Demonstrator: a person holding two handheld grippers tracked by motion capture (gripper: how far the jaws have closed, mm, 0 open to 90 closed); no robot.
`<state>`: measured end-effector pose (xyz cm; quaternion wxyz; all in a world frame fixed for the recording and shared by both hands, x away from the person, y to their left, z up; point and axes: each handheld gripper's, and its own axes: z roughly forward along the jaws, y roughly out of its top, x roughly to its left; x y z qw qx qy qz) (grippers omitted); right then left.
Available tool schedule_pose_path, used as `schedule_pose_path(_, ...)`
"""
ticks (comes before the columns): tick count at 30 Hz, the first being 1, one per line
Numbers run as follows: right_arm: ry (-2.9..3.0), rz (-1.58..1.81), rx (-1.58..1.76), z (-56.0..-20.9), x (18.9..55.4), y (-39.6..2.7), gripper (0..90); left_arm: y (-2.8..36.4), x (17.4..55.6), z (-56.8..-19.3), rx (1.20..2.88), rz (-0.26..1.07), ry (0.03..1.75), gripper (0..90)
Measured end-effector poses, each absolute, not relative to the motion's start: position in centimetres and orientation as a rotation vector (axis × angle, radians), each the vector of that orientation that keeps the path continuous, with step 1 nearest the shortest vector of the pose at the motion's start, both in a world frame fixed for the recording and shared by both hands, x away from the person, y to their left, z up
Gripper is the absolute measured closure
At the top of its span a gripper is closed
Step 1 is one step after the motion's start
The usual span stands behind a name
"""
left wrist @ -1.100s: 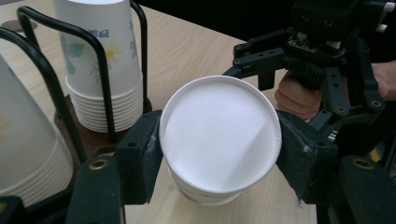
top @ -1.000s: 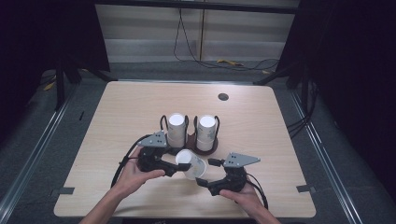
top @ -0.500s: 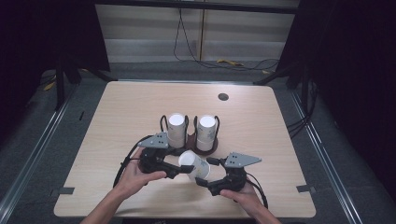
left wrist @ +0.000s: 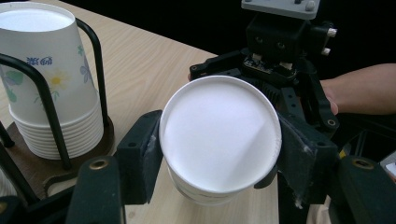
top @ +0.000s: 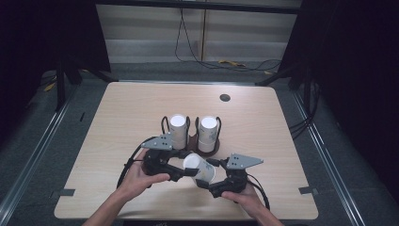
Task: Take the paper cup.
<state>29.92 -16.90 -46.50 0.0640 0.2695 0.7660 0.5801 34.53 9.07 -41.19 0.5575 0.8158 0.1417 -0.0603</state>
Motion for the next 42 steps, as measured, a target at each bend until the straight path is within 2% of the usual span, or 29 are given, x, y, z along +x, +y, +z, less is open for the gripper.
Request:
schedule_pose_path(6,2.32,1.81,0.835,-46.8,30.1,-16.9,14.2,9.2,34.7,-41.3,1.905,-0.176,0.342,36.6)
schedule_pose_path(26,2.347,1.788,0.764,-46.8,30.0,-16.9,26.6,9.8,35.4,-41.6,1.892,-0.224,0.386,34.9)
schedule_pose_path(33,2.341,1.78,0.748,-46.7,29.8,-17.0,27.9,9.7,35.4,-41.7,1.911,-0.216,0.4,30.0)
schedule_pose_path(38,2.348,1.783,0.749,-46.7,29.8,-16.9,27.8,9.5,35.4,-41.9,1.929,-0.202,0.418,19.7)
schedule_pose_path(42,2.357,1.772,0.751,-46.7,29.9,-17.0,27.5,9.7,35.6,-41.9,1.934,-0.195,0.435,17.7)
